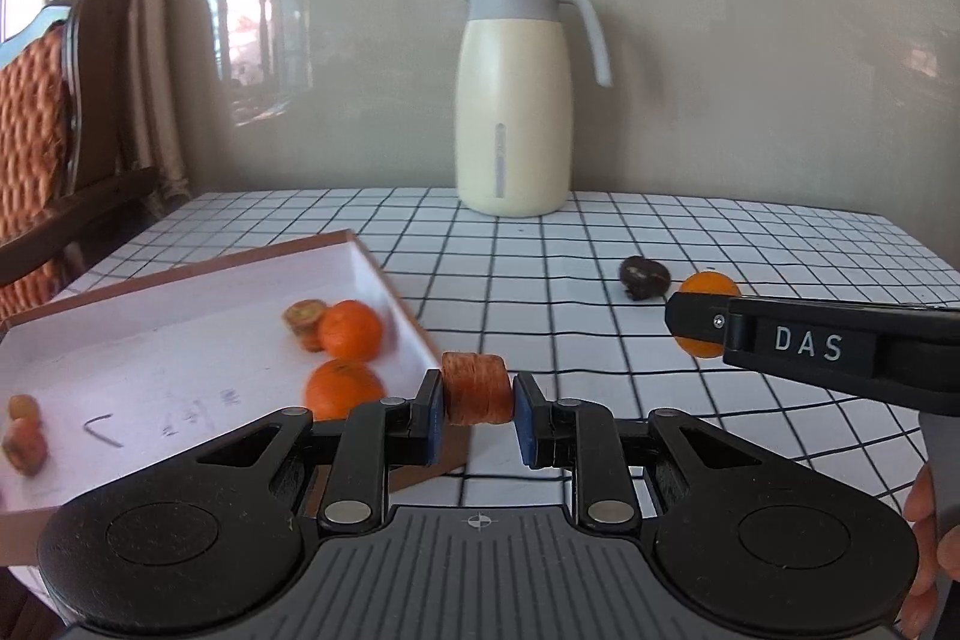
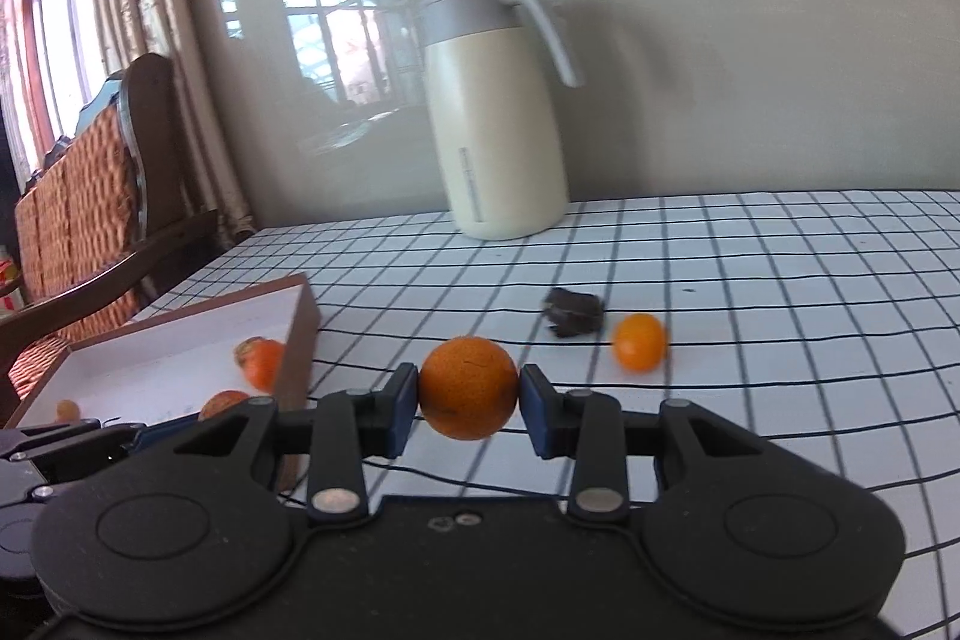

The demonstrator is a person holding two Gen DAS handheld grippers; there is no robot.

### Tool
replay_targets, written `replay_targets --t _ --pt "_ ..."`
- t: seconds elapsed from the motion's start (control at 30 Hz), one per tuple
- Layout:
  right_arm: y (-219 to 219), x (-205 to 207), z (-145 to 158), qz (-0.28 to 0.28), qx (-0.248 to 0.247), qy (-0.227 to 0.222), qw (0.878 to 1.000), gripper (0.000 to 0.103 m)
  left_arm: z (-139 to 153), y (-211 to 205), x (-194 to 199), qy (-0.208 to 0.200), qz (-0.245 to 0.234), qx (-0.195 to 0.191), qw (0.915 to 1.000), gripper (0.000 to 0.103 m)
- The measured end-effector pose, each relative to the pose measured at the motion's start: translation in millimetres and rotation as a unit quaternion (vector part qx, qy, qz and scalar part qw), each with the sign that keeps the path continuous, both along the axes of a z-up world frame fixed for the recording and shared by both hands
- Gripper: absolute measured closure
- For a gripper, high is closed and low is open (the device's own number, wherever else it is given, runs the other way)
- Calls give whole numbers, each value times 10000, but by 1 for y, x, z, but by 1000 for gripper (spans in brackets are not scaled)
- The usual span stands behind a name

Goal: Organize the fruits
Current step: 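Carry the carrot chunk and orange over the white box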

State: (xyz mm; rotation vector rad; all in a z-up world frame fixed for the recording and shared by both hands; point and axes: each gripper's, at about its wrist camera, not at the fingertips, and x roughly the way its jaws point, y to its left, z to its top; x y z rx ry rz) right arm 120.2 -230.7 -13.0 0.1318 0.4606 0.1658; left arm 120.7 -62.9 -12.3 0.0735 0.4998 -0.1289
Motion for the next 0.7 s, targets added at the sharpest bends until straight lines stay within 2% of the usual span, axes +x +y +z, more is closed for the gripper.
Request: replay_targets --t 0.5,0.7 --pt "39 -7 -11 582 -144 250 9979 75 -3 30 -15 121 199 -71 9997 79" --pt "52 -11 -9 778 -168 220 9966 75 -5 41 -24 129 308 -42 9994 79"
